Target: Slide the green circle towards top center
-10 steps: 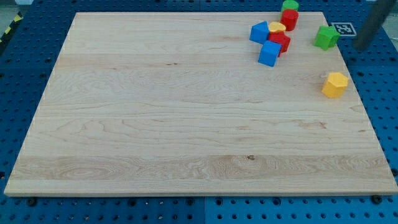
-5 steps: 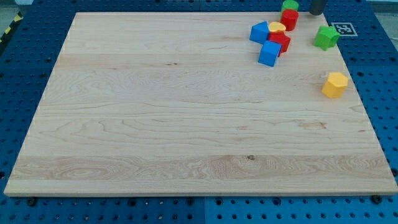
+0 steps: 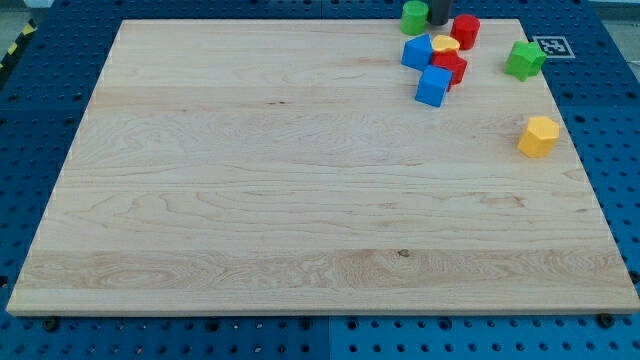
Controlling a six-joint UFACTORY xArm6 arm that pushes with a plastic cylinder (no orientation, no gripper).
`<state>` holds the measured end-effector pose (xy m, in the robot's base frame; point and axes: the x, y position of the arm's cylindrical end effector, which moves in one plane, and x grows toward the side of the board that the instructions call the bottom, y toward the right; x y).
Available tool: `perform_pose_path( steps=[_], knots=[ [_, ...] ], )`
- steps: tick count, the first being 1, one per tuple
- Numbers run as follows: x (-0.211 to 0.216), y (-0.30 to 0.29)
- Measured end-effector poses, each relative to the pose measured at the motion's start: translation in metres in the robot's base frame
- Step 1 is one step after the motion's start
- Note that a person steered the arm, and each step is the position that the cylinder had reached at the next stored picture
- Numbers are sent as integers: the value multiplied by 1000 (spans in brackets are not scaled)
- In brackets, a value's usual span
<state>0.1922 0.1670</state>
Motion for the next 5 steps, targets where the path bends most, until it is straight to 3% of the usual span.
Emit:
perform_pose_path(
  steps=[2,5],
  knots=[
    [0,-31],
    [0,-124]
  ],
)
